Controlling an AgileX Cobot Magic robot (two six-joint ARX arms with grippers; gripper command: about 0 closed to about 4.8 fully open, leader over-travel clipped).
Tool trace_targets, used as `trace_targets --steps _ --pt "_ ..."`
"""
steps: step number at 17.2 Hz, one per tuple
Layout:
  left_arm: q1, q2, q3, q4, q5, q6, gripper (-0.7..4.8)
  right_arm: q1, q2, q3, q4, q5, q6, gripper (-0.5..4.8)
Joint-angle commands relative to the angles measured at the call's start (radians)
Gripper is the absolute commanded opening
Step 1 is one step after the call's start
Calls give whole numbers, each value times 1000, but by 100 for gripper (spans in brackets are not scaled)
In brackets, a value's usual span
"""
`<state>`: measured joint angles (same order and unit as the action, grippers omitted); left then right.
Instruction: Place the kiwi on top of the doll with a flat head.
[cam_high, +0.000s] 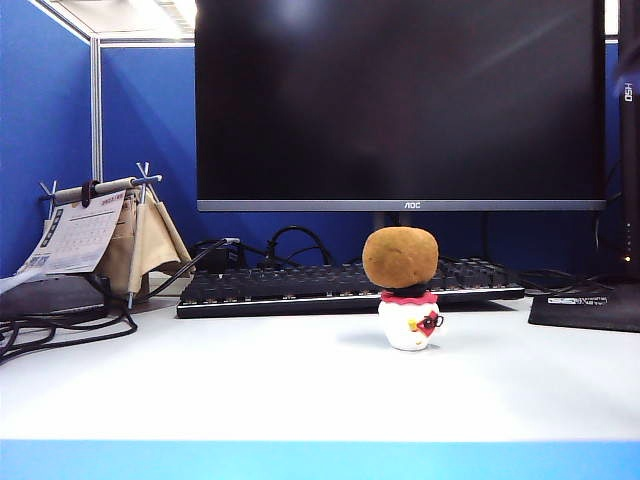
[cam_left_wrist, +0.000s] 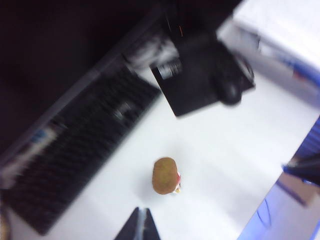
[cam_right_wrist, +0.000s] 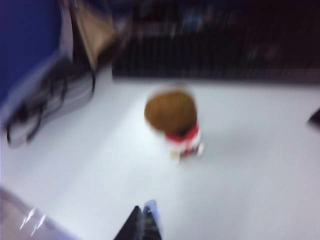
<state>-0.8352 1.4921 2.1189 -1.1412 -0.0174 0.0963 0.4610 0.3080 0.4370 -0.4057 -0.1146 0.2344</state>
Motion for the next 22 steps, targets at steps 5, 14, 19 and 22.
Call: trace_targets --steps 5,14,19,22 --pt "-21 -565 -556 159 -190 -189 -6 1 -239 1 -49 68 -4 -1" --pt "-21 -1190 -1744 890 -358 -342 -6 1 -257 -14 -41 179 -3 -1" --pt "-19 -1190 -1880 1027 -455 -306 -6 2 -257 -225 200 246 -2 -1" --pt "-19 -1190 -1938 1027 -450 -317 -6 2 -257 -322 208 254 -4 -1"
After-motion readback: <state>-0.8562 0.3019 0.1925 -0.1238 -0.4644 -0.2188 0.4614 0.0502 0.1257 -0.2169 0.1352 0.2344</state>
